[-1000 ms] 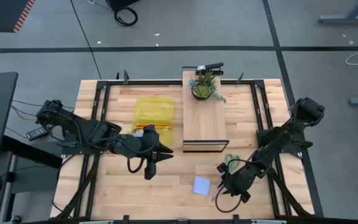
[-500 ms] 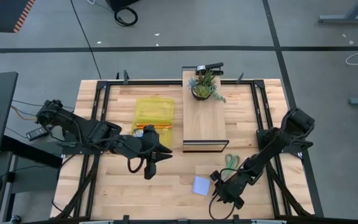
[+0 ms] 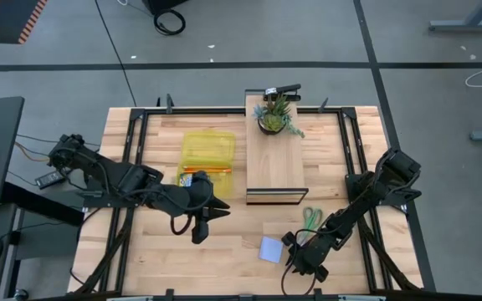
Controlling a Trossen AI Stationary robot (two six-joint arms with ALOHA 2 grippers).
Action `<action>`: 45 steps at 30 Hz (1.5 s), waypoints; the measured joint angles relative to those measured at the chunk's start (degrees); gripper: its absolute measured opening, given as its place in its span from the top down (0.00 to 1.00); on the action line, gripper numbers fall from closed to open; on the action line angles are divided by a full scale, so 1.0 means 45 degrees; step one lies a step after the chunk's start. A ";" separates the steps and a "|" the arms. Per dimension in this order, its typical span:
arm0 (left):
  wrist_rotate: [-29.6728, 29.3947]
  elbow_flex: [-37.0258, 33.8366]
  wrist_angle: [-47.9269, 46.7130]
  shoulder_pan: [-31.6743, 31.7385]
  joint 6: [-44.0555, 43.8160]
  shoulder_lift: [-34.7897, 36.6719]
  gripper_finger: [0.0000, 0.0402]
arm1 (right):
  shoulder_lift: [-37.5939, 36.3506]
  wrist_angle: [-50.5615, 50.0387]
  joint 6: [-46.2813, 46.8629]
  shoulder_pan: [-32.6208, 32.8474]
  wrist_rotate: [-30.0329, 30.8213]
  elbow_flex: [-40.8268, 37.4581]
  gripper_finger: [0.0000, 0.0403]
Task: Pack school essentials
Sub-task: Put the pen into the supply box
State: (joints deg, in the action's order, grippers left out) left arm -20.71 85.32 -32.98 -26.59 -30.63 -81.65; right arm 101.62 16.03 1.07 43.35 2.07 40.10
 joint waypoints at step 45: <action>0.0000 0.0000 0.0003 -0.0004 -0.0078 0.0000 0.83 | -0.0010 -0.0006 0.0182 0.0005 -0.0189 -0.0005 0.63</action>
State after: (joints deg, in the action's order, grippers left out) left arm -20.71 85.32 -32.97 -26.61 -30.98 -81.65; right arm 101.58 16.01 1.89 43.38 1.21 40.07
